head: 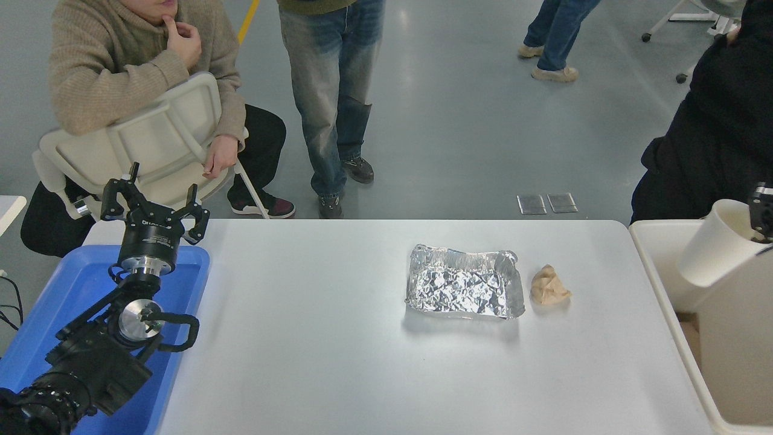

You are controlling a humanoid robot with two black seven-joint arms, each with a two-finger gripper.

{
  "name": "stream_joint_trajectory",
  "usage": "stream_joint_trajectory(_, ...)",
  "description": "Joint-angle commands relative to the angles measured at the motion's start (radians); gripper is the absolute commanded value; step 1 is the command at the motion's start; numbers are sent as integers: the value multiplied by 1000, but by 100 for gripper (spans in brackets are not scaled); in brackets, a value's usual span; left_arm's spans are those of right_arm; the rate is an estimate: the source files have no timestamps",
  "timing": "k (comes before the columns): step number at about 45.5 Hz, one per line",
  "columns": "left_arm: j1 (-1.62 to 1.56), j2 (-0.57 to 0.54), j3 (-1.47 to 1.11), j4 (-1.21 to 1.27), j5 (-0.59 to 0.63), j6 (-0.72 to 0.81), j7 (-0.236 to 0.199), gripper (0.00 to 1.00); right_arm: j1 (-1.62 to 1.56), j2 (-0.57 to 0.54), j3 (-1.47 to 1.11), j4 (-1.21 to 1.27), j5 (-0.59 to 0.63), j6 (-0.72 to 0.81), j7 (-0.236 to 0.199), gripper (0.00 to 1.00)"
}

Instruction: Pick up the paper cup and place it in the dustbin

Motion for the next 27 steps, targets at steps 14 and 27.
stream_joint_trajectory(14,0,0,0,1,0,0,0,99,-699,2,414,-410,-8,-298,-1,0)
stream_joint_trajectory(27,0,0,0,-1,0,0,0,99,-992,145,597,-711,-5,-428,-1,0)
